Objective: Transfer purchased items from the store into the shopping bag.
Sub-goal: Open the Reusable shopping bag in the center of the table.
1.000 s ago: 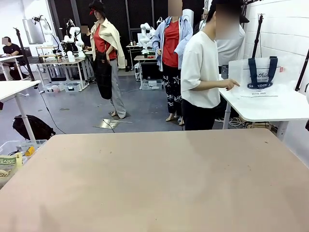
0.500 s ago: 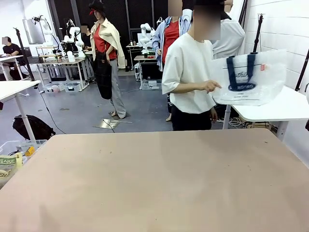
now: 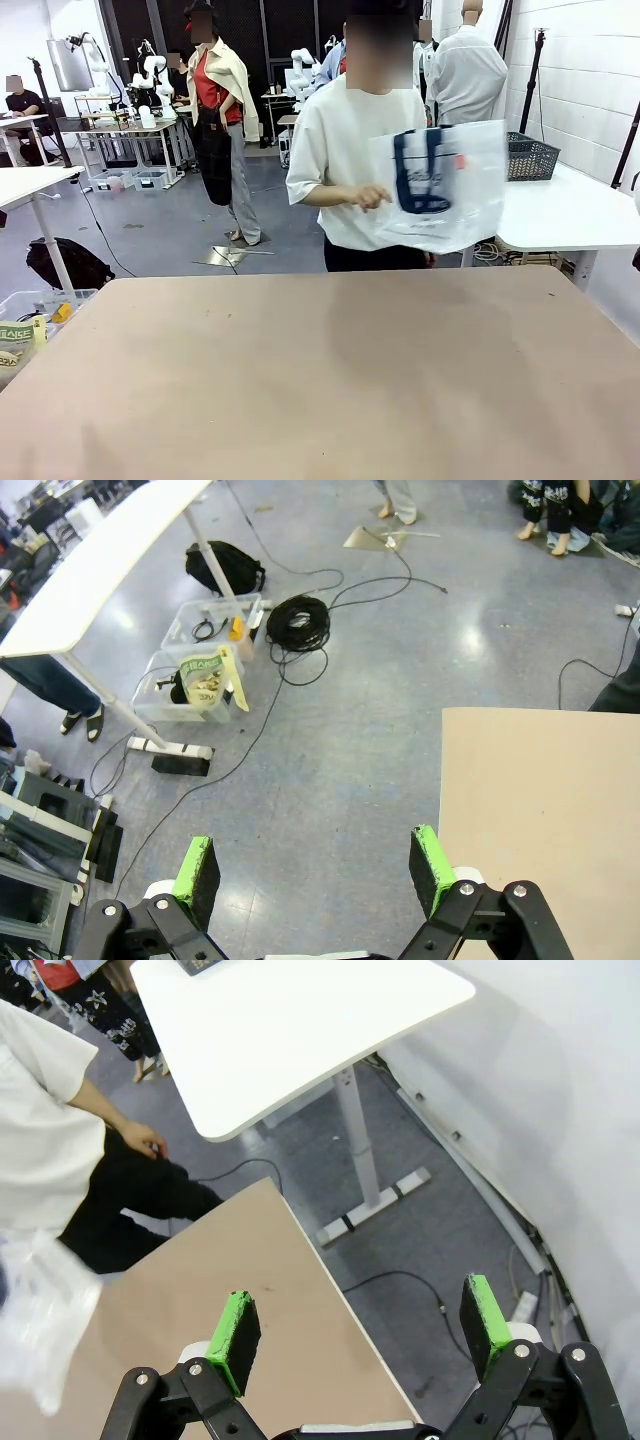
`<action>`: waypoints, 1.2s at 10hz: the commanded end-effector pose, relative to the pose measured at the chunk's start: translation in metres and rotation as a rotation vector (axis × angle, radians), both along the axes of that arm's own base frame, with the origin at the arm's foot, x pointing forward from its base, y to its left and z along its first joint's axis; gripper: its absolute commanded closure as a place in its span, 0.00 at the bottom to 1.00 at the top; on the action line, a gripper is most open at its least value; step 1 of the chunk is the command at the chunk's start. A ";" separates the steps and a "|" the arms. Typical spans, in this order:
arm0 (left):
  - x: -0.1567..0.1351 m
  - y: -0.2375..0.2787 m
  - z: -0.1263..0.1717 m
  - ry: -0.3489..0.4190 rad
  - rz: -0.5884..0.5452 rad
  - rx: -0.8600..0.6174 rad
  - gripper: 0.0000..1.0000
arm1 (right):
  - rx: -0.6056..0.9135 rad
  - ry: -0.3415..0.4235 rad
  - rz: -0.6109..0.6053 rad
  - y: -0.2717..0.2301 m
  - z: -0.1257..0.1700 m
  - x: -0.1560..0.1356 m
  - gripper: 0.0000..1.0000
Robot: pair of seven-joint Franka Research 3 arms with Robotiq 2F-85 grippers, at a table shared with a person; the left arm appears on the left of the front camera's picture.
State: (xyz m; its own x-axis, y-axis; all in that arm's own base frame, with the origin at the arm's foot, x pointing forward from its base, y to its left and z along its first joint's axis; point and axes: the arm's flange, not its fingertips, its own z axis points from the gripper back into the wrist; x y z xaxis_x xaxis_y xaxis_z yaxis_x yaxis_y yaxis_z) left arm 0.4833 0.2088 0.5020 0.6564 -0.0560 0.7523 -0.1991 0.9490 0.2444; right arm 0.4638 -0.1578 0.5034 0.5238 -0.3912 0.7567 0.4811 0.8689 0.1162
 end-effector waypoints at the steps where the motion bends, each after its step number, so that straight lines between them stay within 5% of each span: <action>1: 0.000 0.004 0.000 -0.007 -0.006 -0.001 0.00 | -0.007 0.002 0.004 -0.002 0.001 0.000 0.00; 12: 0.000 0.004 0.000 -0.007 -0.006 -0.001 0.00 | -0.007 0.002 0.004 -0.002 0.001 0.000 0.00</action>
State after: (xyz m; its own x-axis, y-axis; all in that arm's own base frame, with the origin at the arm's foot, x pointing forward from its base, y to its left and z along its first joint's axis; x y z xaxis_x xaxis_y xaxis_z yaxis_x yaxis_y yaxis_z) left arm 0.4833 0.2088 0.5020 0.6564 -0.0560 0.7523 -0.1991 0.9490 0.2443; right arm 0.4638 -0.1578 0.5034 0.5238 -0.3912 0.7567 0.4811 0.8689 0.1162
